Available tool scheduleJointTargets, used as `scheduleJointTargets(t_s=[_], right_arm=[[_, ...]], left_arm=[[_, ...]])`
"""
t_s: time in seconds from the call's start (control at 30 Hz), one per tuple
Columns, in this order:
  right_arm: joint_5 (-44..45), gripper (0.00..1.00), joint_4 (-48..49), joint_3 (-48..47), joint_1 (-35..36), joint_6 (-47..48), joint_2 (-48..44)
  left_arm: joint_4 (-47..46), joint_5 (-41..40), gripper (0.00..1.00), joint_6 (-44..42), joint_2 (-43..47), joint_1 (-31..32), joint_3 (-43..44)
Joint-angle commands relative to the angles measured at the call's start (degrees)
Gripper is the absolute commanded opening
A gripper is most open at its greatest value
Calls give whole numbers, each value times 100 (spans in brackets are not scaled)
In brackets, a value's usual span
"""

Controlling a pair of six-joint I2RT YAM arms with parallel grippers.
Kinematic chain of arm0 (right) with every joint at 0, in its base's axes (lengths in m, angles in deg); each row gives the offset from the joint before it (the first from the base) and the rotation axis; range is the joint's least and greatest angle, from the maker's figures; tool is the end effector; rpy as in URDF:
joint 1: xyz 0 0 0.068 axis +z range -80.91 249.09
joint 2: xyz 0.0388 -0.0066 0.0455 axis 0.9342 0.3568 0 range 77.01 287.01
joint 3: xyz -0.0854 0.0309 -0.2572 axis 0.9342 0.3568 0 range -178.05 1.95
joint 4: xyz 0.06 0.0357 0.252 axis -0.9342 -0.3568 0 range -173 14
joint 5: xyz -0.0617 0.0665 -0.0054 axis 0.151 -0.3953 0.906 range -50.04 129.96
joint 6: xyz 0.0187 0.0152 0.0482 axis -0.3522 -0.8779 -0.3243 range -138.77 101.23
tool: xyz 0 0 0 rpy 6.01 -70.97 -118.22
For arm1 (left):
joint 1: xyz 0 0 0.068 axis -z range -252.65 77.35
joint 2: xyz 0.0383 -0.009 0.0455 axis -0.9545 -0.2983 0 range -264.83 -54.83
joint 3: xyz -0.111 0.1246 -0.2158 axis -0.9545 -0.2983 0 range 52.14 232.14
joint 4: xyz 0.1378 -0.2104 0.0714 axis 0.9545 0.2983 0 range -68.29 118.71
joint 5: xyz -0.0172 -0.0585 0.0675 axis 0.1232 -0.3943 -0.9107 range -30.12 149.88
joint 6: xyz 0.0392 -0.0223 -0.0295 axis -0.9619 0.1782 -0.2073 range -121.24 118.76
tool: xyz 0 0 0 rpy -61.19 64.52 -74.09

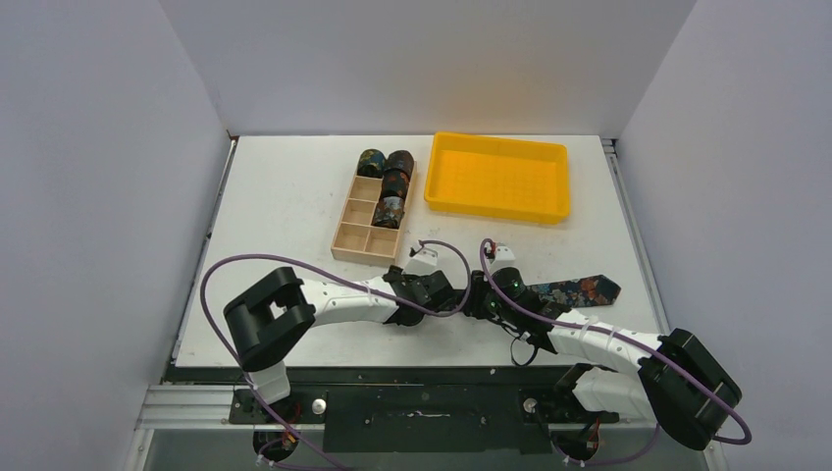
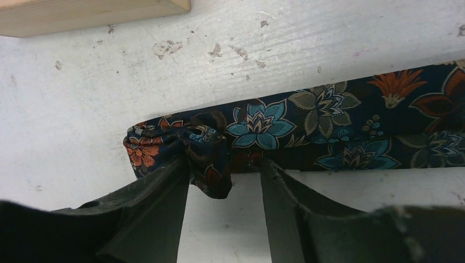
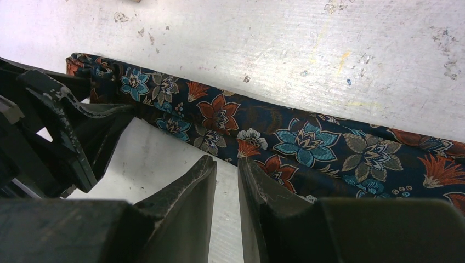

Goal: Roll the ties
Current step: Roll the tie at the center of the board.

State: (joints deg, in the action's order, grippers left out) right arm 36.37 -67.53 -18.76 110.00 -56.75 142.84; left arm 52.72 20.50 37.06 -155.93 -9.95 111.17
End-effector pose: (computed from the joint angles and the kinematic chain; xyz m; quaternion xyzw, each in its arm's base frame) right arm 0.1611 0.1426 0.1577 -0.0368 0.8924 0.3068 0.3288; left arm 0.1680 -0.2762 0.1557 0.1483 0.9207 0.1051 0.3453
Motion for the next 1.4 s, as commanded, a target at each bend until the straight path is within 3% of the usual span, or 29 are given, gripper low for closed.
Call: scheduleJointTargets(t_s=[0.0, 0.27, 0.47, 0.57, 0.73, 0.77, 0.8, 0.93, 1.1, 1.37], right_arm=[[38, 23, 138, -98, -21, 16, -63], [-112, 26, -2, -360, -20, 103, 14], [-687, 38, 160, -714, 24, -45, 349], [-916, 46, 446, -952, 208, -262, 698], [-639, 52, 461, -1768, 746, -357, 1545], [-595, 53, 471, -1906, 806, -367, 1707], [-563, 54, 485, -2025, 856, -379, 1870], [-524, 55, 545, -2401, 919, -437, 2402], [-491, 54, 450, -2752, 929, -402, 2892], [-372, 44, 252, -2851, 946, -289, 3335]], left_arm=[[-252, 324, 52, 48, 402, 21, 162], [-101, 431, 66, 139, 1399, -35, -42], [-306, 805, 75, 294, 2748, -374, -830], [-1065, 1494, 80, 334, 3611, -1018, -1767], [-2944, 3318, 86, 1019, 4933, -2992, -3618], [-3320, 3579, 97, 1213, 5106, -3268, -3869], [-3474, 3710, 97, 1342, 5234, -3458, -4054], [-3680, 3583, 96, 1569, 5612, -3614, -4425], [-4683, 3836, 96, 1856, 5921, -3720, -5122], [-4363, 4076, 97, 1499, 5342, -3756, -4839]])
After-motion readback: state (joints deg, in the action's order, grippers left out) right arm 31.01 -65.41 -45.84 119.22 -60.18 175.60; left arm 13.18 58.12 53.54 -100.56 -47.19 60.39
